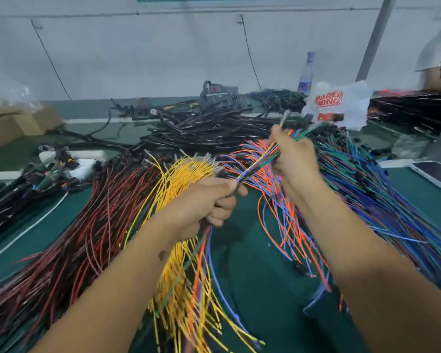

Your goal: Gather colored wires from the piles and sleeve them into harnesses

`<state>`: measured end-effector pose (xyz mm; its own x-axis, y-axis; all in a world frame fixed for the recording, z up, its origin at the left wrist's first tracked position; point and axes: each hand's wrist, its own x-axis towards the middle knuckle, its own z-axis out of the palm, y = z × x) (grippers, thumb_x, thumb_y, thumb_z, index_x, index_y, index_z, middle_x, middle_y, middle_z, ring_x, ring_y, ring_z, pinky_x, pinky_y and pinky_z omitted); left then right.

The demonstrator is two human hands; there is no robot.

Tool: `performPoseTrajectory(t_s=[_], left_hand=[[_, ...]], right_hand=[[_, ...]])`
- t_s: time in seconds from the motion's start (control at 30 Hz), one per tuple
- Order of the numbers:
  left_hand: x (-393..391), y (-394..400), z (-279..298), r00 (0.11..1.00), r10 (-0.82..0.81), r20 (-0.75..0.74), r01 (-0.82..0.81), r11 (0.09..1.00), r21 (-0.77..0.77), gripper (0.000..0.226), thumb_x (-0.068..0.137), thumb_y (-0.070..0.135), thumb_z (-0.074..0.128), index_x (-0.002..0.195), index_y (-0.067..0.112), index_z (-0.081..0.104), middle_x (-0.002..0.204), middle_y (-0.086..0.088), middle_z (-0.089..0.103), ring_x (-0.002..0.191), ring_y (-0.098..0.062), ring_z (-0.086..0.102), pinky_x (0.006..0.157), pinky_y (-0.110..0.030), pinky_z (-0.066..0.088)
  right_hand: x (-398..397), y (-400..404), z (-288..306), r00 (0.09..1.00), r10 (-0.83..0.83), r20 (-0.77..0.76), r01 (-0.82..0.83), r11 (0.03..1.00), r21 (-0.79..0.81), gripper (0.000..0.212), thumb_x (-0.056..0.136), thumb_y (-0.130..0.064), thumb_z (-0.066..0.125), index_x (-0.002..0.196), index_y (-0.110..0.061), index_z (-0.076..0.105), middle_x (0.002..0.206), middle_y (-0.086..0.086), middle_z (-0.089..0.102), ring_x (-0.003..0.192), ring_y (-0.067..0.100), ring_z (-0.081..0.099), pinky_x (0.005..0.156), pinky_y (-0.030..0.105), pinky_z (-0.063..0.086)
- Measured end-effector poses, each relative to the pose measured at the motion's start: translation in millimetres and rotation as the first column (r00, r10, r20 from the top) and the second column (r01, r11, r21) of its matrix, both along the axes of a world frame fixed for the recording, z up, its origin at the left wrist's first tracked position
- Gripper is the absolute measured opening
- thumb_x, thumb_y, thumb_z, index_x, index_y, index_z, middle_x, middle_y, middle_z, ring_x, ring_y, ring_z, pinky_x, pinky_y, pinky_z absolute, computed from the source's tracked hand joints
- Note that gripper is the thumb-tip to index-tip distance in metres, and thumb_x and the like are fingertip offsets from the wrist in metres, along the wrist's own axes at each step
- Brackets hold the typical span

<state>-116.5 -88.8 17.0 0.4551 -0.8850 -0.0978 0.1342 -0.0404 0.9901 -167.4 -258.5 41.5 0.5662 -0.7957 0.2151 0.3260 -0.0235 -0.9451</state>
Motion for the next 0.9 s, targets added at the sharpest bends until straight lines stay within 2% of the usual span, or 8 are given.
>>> performPoseTrajectory(t_s=[0.27, 0.37, 0.4, 0.47, 0.57, 0.63, 0.73, 0.9], left_hand=[[29, 62, 21, 0.907, -0.172, 0.385, 0.001, 0.914, 0.405, 0.026, 0.098, 0.034, 0.043, 0.081, 0.017, 0.051, 0.06, 0.005, 0.026, 0.045, -0.008, 0.022, 0.042, -0.017, 0.024], [33, 63, 13, 0.68, -0.006, 0.733, -0.25, 0.938, 0.239, 0.032, 0.103, 0.034, 0.037, 0.076, 0.018, 0.047, 0.061, 0.004, 0.032, 0.048, -0.007, 0.026, 0.045, -0.021, 0.025], [32, 60, 7, 0.594, 0.116, 0.796, -0.326, 0.939, 0.107, 0.034, 0.103, 0.035, 0.036, 0.076, 0.018, 0.047, 0.061, 0.002, 0.033, 0.048, -0.006, 0.028, 0.045, -0.022, 0.027], [27, 51, -7, 0.536, 0.302, 0.788, -0.415, 0.908, -0.065, 0.033, 0.103, 0.034, 0.036, 0.075, 0.02, 0.045, 0.061, 0.001, 0.035, 0.049, -0.008, 0.03, 0.045, -0.025, 0.028], [22, 33, -32, 0.403, 0.242, 0.882, -0.523, 0.852, 0.005, 0.025, 0.103, 0.03, 0.032, 0.08, 0.025, 0.041, 0.061, 0.003, 0.042, 0.055, -0.022, 0.042, 0.052, -0.035, 0.032], [19, 25, -49, 0.312, 0.134, 0.941, -0.543, 0.838, 0.06, 0.018, 0.102, 0.028, 0.032, 0.09, 0.026, 0.045, 0.07, -0.006, 0.053, 0.069, -0.035, 0.054, 0.057, -0.039, 0.033], [18, 25, -64, 0.172, 0.067, 0.983, -0.573, 0.818, 0.045, 0.024, 0.102, 0.026, 0.034, 0.121, 0.023, 0.047, 0.083, -0.015, 0.064, 0.079, -0.04, 0.059, 0.055, -0.035, 0.025], [19, 28, -65, 0.302, 0.171, 0.938, -0.497, 0.868, 0.001, 0.024, 0.102, 0.032, 0.032, 0.086, 0.023, 0.048, 0.07, 0.009, 0.046, 0.071, -0.022, 0.048, 0.056, -0.035, 0.025]], right_hand=[[-38, -59, 35, 0.97, -0.22, 0.103, 0.204, 0.967, 0.15, 0.031, 0.095, -0.019, 0.056, 0.068, -0.019, 0.041, 0.043, -0.004, 0.034, 0.03, 0.006, 0.023, 0.034, 0.015, 0.016], [-39, -52, 36, 0.952, -0.127, 0.279, 0.023, 0.937, 0.348, 0.037, 0.098, -0.03, 0.054, 0.066, -0.021, 0.039, 0.038, -0.008, 0.026, 0.032, 0.006, 0.018, 0.035, 0.018, 0.014], [-36, -44, 33, 0.93, -0.048, 0.365, -0.116, 0.903, 0.413, 0.039, 0.098, -0.035, 0.053, 0.065, -0.021, 0.039, 0.04, -0.008, 0.026, 0.033, 0.006, 0.018, 0.036, 0.019, 0.015], [-26, -21, 19, 0.897, 0.107, 0.429, -0.315, 0.835, 0.45, 0.036, 0.095, -0.041, 0.055, 0.067, -0.022, 0.042, 0.044, -0.008, 0.028, 0.037, 0.006, 0.021, 0.038, 0.018, 0.016], [-1, 29, -18, 0.909, 0.359, 0.21, -0.413, 0.842, 0.346, 0.018, 0.09, -0.031, 0.06, 0.077, -0.019, 0.056, 0.046, -0.008, 0.03, 0.037, 0.004, 0.025, 0.037, 0.017, 0.019], [13, 61, -49, 0.886, 0.463, 0.025, -0.449, 0.843, 0.296, 0.023, 0.094, -0.021, 0.057, 0.072, -0.019, 0.055, 0.047, -0.005, 0.029, 0.035, 0.004, 0.025, 0.036, 0.017, 0.02], [23, 82, -80, 0.887, 0.425, -0.181, -0.4, 0.903, 0.158, 0.03, 0.096, -0.015, 0.055, 0.068, -0.018, 0.049, 0.046, -0.006, 0.033, 0.033, 0.003, 0.025, 0.036, 0.016, 0.02], [20, 77, -88, 0.894, 0.35, -0.279, -0.378, 0.925, -0.052, 0.025, 0.1, -0.017, 0.049, 0.078, -0.009, 0.058, 0.049, -0.004, 0.055, 0.036, 0.005, 0.044, 0.038, 0.016, 0.032]])
